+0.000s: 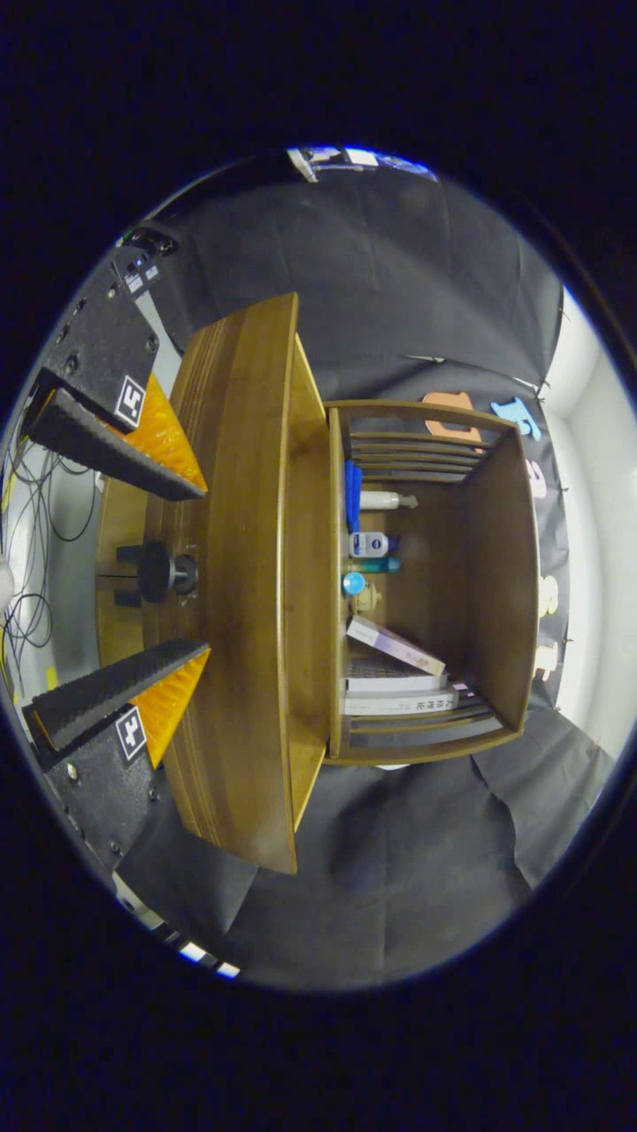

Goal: Pull open the drawer, take out the items inside it, and place them on the countertop above the cabinet.

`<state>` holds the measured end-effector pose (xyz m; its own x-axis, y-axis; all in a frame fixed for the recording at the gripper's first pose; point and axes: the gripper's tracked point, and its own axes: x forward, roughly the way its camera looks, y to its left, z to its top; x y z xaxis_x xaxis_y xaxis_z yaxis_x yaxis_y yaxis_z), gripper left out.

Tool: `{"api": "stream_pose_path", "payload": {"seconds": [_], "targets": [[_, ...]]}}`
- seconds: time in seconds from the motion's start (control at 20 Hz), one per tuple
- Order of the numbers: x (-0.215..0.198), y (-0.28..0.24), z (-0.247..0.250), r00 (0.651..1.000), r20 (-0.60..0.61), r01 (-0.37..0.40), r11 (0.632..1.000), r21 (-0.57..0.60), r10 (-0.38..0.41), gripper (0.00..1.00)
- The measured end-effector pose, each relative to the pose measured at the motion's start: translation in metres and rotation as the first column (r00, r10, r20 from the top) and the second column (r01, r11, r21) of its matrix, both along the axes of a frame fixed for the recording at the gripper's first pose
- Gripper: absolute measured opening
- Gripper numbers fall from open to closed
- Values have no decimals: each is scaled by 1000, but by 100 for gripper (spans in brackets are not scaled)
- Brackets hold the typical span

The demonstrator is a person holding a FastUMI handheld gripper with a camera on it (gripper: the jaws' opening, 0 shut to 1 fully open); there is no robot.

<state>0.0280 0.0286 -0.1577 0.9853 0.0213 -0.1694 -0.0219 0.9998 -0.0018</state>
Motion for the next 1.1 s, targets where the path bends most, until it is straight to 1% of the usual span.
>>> {"api": "stream_pose_path", "payload": {"seconds": [0.25, 0.35, 0.55, 0.7, 1.0, 1.1], "targets": [[16, -1, -13, 999, -39, 30, 999, 21, -29, 99], [21, -4, -20, 998, -58, 40, 999, 10, -40, 99], [30, -12, -24, 995, -61, 77, 997, 31, -75, 99], [31, -13, -24, 996, -38, 76, 997, 17, -75, 99], [43, -13, -22, 998, -42, 53, 997, 56, -51, 99], [47, -13, -21, 998, -35, 57, 998, 37, -56, 99]]}}
